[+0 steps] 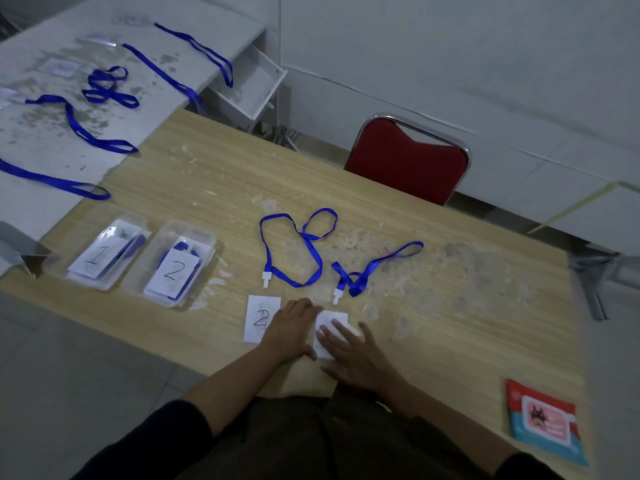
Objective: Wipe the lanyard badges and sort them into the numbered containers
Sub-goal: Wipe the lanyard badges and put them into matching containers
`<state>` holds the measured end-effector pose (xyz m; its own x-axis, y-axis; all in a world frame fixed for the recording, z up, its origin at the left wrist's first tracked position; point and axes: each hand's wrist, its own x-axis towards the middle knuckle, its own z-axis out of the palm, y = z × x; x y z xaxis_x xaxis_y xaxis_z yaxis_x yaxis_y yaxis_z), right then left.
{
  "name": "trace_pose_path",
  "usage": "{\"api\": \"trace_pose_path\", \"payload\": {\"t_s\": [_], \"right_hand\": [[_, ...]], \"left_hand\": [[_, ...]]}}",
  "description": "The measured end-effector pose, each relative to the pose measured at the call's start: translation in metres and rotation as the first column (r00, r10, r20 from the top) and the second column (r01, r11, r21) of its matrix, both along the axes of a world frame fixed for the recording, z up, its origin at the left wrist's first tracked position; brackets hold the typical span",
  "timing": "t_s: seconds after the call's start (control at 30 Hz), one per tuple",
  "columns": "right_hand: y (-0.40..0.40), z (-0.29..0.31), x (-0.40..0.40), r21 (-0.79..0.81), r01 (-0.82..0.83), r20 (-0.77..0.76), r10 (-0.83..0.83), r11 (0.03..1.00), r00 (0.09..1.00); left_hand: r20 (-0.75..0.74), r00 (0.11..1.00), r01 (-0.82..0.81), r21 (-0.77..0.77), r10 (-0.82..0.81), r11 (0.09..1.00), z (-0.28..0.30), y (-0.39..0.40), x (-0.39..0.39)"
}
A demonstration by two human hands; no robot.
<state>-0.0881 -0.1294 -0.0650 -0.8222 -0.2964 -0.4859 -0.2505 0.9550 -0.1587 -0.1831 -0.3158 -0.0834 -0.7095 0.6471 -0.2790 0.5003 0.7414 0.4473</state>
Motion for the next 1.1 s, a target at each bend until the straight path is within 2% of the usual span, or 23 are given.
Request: {"api": "trace_pose_path", "payload": {"t_s": [0.07,0.17,0.23,0.3,0.33,0.47,0.5,0.57,0.6,0.67,0.73,0.77,0.83,0.9,0.93,1.03,1.1], "right_hand": [[0.002,-0.002,-0.007,-0.031,0.033,-0.017,-0.033,0.999,0.999],[0.002,0.000,-0.017,-0.006,0.205,-0.048,-0.205,0.979,0.978],[-0.004,-0.002,-0.015,-0.044,0.137,-0.021,-0.138,0.990,0.990],[-0.001,-0.007,-0.003,-0.065,-0.066,-0.055,0.062,0.996,0.997],[0.004,-0.007,0.002,-0.066,-0.104,-0.041,0.101,0.992,0.994],[0.013,0.003,0.010,-0.030,0.124,-0.095,-0.127,0.992,0.987],[0.009,0.007,0.009,-0.032,0.104,-0.090,-0.107,0.994,0.990],[0.001,0.010,0.011,0.004,-0.039,-0.020,0.039,0.999,0.999],[0.000,0.007,0.012,0.028,-0.095,-0.044,0.096,0.995,0.994],[0.000,0.002,0.006,-0.007,-0.006,-0.038,0.006,1.000,0.999],[-0.001,-0.001,-0.003,-0.023,0.177,0.000,-0.177,0.984,0.984],[-0.002,-0.002,-0.004,-0.029,0.197,-0.014,-0.197,0.980,0.980],[0.000,-0.001,-0.001,-0.034,0.077,-0.003,-0.077,0.996,0.997],[0.010,-0.001,0.013,-0.025,-0.079,-0.065,0.077,0.997,0.995],[0.018,-0.001,0.019,-0.022,-0.091,-0.089,0.089,0.996,0.992],[0.033,0.006,0.025,0.005,0.099,-0.039,-0.098,0.995,0.994],[0.028,0.013,0.023,0.034,0.109,-0.050,-0.108,0.993,0.993]], "left_hand": [[0.005,1.000,-0.006,0.006,0.006,1.000,-0.001,-0.002,0.001],[-0.024,1.000,-0.001,-0.016,0.000,1.000,-0.001,-0.002,0.002],[-0.032,0.999,0.004,-0.016,-0.005,1.000,-0.001,-0.003,0.001],[-0.032,0.999,0.013,-0.022,-0.013,1.000,-0.002,-0.004,0.000],[-0.026,1.000,0.017,-0.026,-0.018,1.000,-0.003,-0.004,-0.001],[-0.020,1.000,0.014,-0.048,-0.015,0.999,-0.004,-0.004,-0.001],[-0.023,1.000,0.020,-0.052,-0.021,0.998,-0.004,-0.004,-0.002],[-0.024,0.999,0.031,-0.054,-0.033,0.998,-0.004,-0.003,-0.004],[-0.022,0.999,0.035,-0.056,-0.037,0.998,-0.004,-0.003,-0.004],[-0.013,0.999,0.041,-0.061,-0.041,0.997,-0.004,-0.003,-0.005],[-0.023,0.999,0.036,-0.068,-0.038,0.997,-0.004,-0.002,-0.004],[-0.026,0.999,0.036,-0.071,-0.038,0.997,-0.004,-0.002,-0.004],[-0.015,0.999,0.044,-0.081,-0.045,0.996,-0.004,-0.002,-0.005],[-0.005,0.998,0.055,-0.101,-0.056,0.993,-0.004,-0.003,-0.006],[-0.002,0.998,0.058,-0.111,-0.059,0.992,-0.005,-0.003,-0.006],[-0.006,0.998,0.054,-0.133,-0.055,0.990,-0.004,-0.002,-0.004],[-0.018,0.998,0.056,-0.143,-0.059,0.988,-0.003,-0.001,-0.005]]}}
